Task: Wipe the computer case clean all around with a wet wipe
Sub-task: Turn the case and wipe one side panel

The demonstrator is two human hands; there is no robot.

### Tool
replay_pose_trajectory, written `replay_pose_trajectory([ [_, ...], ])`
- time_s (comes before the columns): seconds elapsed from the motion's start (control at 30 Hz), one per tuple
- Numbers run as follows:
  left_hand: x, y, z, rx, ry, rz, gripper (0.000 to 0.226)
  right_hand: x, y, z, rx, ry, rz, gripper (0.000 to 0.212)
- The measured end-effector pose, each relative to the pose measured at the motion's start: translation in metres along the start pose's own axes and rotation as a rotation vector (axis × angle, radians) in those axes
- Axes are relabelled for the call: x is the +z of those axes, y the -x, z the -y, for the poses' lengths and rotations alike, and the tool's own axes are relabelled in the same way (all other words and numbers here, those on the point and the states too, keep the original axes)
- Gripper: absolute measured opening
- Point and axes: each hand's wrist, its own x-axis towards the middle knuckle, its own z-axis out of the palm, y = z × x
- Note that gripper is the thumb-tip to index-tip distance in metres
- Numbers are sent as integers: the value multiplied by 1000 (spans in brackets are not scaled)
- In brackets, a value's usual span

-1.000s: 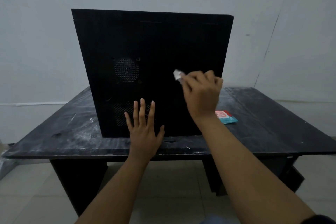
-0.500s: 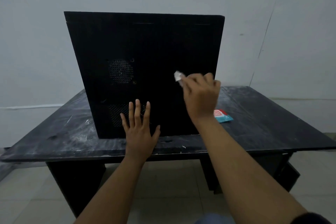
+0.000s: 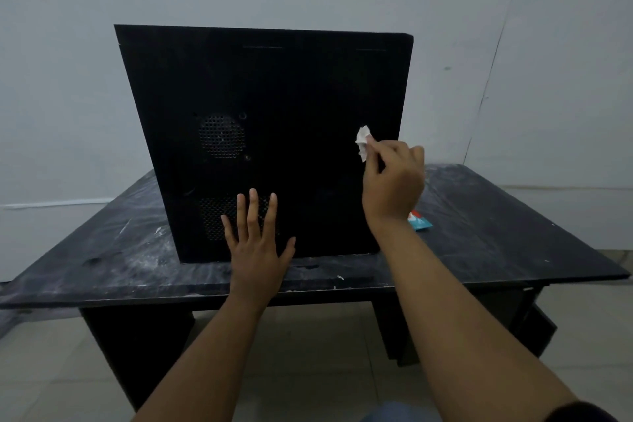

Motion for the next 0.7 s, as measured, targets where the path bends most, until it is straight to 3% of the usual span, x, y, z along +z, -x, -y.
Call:
replay_pose_trajectory([
  [0.1,1,0,1,0,-2,2,96,0,26,-2,34,-35,40,21],
  [0.2,1,0,1,0,-18,-2,96,-4,67,-11,-73,-32,209,18],
  [0.27,2,-1,1,3,-18,-5,96,-7,62,-15,-113,-16,226,19],
  [0.47,1,1,1,4,-13,4,94,-6,-12,0,191,-26,-68,17],
  [0.7,1,1,1,1,-19,7,93,-11,64,-7,306,-71,68,20],
])
